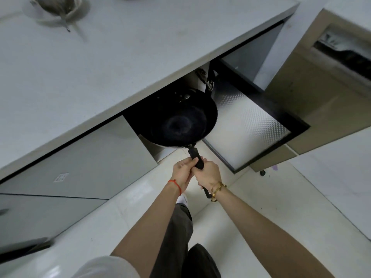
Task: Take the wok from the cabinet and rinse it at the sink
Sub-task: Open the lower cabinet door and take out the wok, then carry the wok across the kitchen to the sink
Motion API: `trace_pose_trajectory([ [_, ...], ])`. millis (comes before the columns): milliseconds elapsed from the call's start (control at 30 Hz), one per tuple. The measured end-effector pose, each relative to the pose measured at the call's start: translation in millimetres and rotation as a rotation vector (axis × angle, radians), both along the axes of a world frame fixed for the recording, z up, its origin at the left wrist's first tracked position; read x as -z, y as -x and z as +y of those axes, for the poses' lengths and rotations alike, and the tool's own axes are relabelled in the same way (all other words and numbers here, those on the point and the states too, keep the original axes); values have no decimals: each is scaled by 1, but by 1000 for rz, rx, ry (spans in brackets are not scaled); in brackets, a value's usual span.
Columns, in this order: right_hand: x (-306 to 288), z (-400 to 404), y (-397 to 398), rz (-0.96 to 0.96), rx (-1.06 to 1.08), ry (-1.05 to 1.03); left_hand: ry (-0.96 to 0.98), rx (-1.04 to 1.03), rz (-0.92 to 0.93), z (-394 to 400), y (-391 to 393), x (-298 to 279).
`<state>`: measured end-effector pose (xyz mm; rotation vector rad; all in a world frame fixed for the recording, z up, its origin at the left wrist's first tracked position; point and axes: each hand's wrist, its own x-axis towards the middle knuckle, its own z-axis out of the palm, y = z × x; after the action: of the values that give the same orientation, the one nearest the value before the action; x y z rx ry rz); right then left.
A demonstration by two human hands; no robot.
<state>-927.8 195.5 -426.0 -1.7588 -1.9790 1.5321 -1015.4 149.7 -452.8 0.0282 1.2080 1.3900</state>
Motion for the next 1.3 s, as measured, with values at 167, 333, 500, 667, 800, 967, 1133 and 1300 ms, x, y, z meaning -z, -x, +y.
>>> trace_pose_trajectory([
  [167,-35,-41,-31,-13,36,-21,15,17,-14,-37,-31,-43],
  [333,-78,-82,-63,35,73,-14,30,59,11,-75,-61,-87],
  [500,-124,-118,-95,4,42,-34,36,59,-1,-109,-92,-135],
  [667,-162,-150,-122,10,20,-65,27,73,-6,-141,-115,-174],
  [800,-191,-174,-129,9,13,-70,7,63,-14,-165,-122,-198],
  [967,-209,-209,-133,29,52,-15,50,79,2,-196,-125,-212],
  [1133,-216,-241,-138,28,66,-39,34,120,6,-225,-128,-220],
  [1300,-228,-266,-126,59,117,-62,-12,156,13,-247,-112,-232],
])
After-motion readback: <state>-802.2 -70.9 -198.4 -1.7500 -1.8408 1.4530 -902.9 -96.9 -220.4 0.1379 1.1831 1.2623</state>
